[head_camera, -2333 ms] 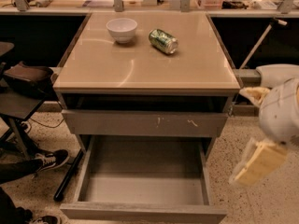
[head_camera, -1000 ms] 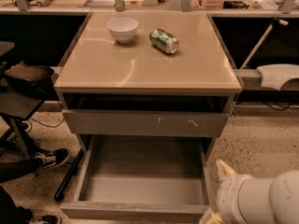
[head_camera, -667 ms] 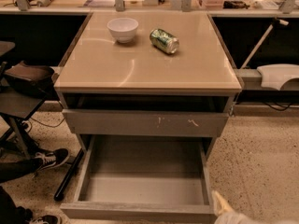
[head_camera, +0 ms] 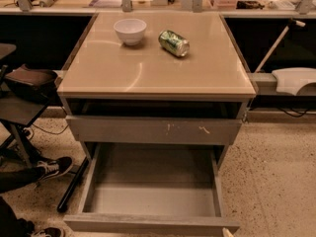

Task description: Close middle drawer

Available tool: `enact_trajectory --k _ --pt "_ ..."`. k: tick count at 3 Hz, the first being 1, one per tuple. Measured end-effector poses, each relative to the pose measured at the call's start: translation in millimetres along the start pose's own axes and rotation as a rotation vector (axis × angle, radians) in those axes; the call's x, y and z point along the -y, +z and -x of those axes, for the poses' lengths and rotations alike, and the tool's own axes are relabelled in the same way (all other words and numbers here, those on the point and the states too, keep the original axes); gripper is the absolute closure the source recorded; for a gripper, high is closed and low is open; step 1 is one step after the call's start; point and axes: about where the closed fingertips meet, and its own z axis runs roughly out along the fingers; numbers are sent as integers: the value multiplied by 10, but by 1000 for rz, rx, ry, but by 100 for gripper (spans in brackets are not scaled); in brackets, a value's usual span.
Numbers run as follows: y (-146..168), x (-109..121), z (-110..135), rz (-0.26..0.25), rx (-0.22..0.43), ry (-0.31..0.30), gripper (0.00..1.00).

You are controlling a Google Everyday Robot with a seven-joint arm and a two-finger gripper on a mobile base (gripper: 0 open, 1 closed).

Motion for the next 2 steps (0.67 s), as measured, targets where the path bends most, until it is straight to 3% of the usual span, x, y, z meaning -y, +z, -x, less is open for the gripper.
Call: enact_trajectory --k 1,2 --pt "116 -78 -86 14 6 -5 0" --pt "510 -354 -443 82 -9 12 0"
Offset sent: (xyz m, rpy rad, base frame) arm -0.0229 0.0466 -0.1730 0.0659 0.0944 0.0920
